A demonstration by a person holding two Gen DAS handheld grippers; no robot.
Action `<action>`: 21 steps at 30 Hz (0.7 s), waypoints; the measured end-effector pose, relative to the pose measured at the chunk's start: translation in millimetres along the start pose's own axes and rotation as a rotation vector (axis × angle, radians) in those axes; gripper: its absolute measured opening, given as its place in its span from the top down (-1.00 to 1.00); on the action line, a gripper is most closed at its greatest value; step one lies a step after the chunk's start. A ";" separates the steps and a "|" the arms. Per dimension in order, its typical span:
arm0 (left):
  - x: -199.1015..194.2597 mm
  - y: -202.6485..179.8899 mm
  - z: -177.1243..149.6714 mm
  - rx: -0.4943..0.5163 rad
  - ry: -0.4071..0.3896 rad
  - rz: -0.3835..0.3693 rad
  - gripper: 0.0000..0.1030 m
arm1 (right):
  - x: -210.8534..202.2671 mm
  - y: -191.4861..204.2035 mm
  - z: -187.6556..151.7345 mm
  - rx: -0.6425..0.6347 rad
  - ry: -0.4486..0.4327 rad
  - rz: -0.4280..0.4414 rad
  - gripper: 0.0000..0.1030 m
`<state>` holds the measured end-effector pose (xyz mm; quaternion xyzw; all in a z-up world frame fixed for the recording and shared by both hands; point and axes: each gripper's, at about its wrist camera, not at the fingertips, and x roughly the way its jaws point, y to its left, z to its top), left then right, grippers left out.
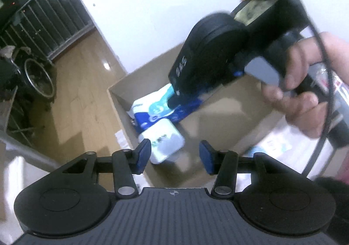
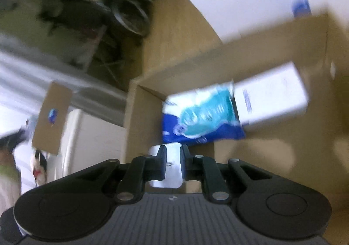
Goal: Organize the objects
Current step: 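Open the right gripper to release the cup and withdraw the right tool, then move both tools down to the white-and-blue lotion tube on the table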
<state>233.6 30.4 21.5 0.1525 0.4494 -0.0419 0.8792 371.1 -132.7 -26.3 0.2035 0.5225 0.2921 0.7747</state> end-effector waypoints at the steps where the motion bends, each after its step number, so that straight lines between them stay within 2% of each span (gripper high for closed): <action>1: -6.9 -4.7 -4.5 -0.015 -0.013 -0.009 0.04 | -12.8 6.3 -2.7 -0.049 -0.027 -0.005 0.70; 3: -17.6 -13.4 -12.5 -0.046 -0.037 -0.019 0.04 | -40.1 17.4 -10.7 -0.151 -0.077 -0.012 0.68; 6: -30.8 -28.1 -27.1 -0.077 -0.062 -0.042 0.04 | -81.5 26.4 -30.1 -0.282 -0.165 -0.039 0.46; 10: -38.5 -37.4 -39.2 -0.102 -0.065 -0.075 0.04 | -125.2 17.8 -60.3 -0.361 -0.196 -0.028 0.45; 13: -39.7 -36.3 -50.9 -0.160 -0.075 -0.106 0.04 | -148.1 -7.1 -83.4 -0.305 -0.206 -0.002 0.45; 16: -31.0 -29.9 -65.7 -0.255 -0.071 -0.155 0.04 | -154.6 -40.4 -100.2 -0.209 -0.195 -0.015 0.45; 21: 2.8 -27.0 -81.5 -0.402 -0.055 -0.195 0.05 | -131.9 -87.3 -111.9 -0.064 -0.133 -0.067 0.45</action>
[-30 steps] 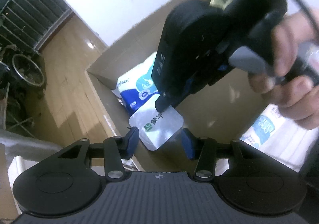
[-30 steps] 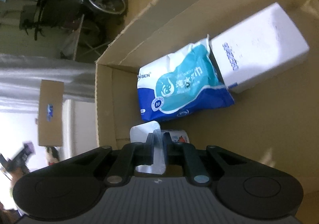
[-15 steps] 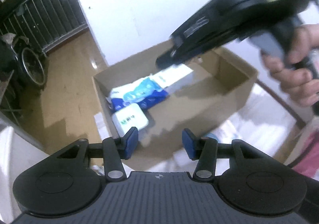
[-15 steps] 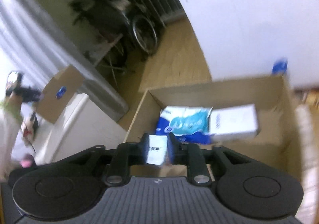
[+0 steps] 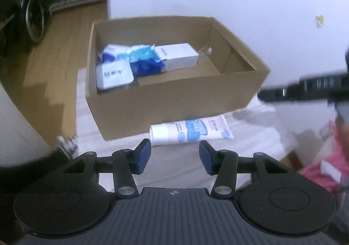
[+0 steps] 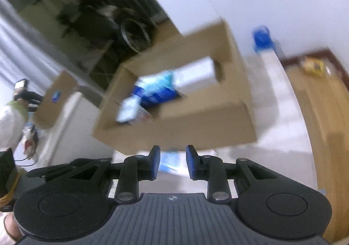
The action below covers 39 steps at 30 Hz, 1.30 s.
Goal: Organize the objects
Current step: 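Move both tools down to the white-and-blue lotion tube on the table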
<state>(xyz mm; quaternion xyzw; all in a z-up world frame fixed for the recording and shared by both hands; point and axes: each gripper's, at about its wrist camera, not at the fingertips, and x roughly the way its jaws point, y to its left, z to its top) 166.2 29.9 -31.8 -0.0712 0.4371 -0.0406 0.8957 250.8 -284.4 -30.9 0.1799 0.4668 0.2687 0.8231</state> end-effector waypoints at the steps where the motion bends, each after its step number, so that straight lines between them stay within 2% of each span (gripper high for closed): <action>1: 7.7 4.0 -0.6 -0.036 -0.009 -0.009 0.05 | 6.7 -7.2 -3.7 0.021 0.001 -0.021 0.45; 10: 65.1 40.2 -4.2 -0.279 -0.009 -0.045 0.06 | 64.0 -45.5 -24.1 0.174 0.054 -0.047 0.45; 14: 80.0 42.6 -4.0 -0.282 0.014 -0.072 0.02 | 77.6 -59.0 -30.2 0.236 0.067 -0.001 0.46; 22: 80.5 49.6 -6.6 -0.317 0.014 -0.115 0.09 | 79.5 -61.1 -28.6 0.225 0.092 0.020 0.44; 28: 62.5 45.3 -24.6 -0.326 0.035 -0.109 0.09 | 74.3 -52.4 -35.0 0.204 0.121 0.018 0.43; 34: 49.6 48.9 -42.1 -0.346 0.047 -0.135 0.11 | 67.6 -58.1 -44.3 0.227 0.133 0.056 0.43; 37: 49.8 52.8 -46.9 -0.364 0.055 -0.142 0.15 | 66.4 -63.8 -43.7 0.261 0.145 0.075 0.37; 39: 50.3 55.7 -49.0 -0.384 0.054 -0.152 0.15 | 66.9 -65.5 -41.9 0.265 0.159 0.087 0.25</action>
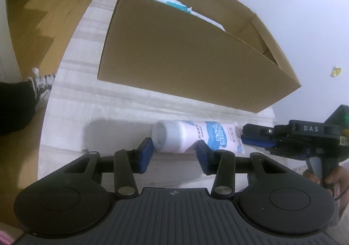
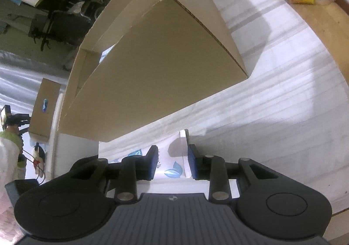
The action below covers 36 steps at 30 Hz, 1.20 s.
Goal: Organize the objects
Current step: 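Move both tools down to the white-and-blue lotion tube on the table, then close the left gripper on the lotion tube while the right gripper holds its end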
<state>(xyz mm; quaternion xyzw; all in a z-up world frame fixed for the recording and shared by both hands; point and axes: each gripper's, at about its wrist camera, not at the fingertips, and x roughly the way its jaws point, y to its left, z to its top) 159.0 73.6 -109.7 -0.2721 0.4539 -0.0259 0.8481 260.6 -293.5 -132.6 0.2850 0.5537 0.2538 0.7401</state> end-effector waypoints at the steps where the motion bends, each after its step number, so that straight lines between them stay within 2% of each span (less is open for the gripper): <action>1: -0.5 0.9 0.1 -0.003 0.000 -0.003 0.15 | 0.1 -0.7 1.1 0.003 0.006 0.014 0.08; 2: -0.3 1.1 0.0 -0.001 0.000 -0.005 0.15 | -0.5 -2.1 1.0 0.011 0.015 0.035 -0.04; 3: -0.8 1.6 0.0 0.000 -0.001 -0.006 0.15 | -0.6 -2.3 1.3 0.017 0.020 0.046 -0.05; 9: -4.1 3.0 4.9 -0.013 -0.027 -0.007 0.13 | -2.1 0.5 1.2 -0.009 0.022 0.029 -0.05; 15: -1.9 -1.2 11.0 0.011 -0.021 -0.005 0.13 | -0.9 -1.4 2.8 0.020 0.026 0.041 -0.05; 26: 0.4 0.6 9.9 0.006 -0.020 -0.004 0.12 | -4.4 3.7 3.3 0.005 0.022 -0.012 -0.05; 36: 8.4 5.9 11.7 -0.033 -0.020 -0.041 0.06 | 1.4 10.8 4.3 -0.028 0.024 -0.011 -0.05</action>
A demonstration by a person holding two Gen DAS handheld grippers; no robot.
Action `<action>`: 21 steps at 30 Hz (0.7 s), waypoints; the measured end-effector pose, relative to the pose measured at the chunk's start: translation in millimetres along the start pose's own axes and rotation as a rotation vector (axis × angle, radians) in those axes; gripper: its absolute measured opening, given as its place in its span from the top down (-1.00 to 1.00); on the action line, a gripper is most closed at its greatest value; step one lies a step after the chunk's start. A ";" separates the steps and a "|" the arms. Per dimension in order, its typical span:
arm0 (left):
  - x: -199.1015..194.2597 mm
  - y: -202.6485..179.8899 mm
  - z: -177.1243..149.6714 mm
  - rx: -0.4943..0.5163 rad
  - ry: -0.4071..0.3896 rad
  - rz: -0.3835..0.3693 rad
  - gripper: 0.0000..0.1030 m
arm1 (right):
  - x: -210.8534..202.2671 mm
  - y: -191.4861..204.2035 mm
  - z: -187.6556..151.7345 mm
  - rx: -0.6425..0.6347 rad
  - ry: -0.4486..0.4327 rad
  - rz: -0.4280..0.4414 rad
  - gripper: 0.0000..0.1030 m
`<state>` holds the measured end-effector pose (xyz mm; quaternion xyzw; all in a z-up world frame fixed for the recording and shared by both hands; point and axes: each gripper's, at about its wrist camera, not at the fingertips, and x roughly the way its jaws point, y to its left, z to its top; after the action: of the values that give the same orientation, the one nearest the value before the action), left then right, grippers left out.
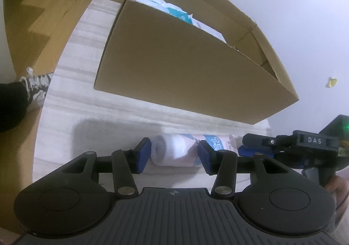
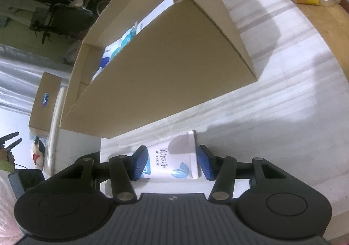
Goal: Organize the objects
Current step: 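Close the left gripper on the lotion tube while the right gripper holds its end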
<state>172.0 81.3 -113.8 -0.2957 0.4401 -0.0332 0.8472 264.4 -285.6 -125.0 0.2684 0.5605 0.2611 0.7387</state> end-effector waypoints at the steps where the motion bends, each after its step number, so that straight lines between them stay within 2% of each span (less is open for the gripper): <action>1: 0.8 0.3 0.0 -0.004 -0.001 -0.002 0.05 | 0.6 2.0 -0.3 -0.007 -0.002 -0.006 -0.05; 11: 3.9 -0.2 -1.3 -0.011 -0.003 -0.030 0.07 | -0.5 7.0 -4.6 -0.008 -0.024 -0.019 -0.09; 17: 5.1 13.0 0.9 -0.073 -0.002 -0.086 0.13 | -1.7 -9.4 -1.2 0.089 -0.007 0.047 -0.09; 21: 6.5 12.2 1.1 -0.048 -0.006 -0.090 0.13 | -1.4 -16.9 -2.3 0.129 -0.008 0.086 -0.09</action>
<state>174.3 89.8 -124.5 -0.3356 0.4247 -0.0597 0.8387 263.3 -298.5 -136.2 0.3403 0.5613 0.2551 0.7100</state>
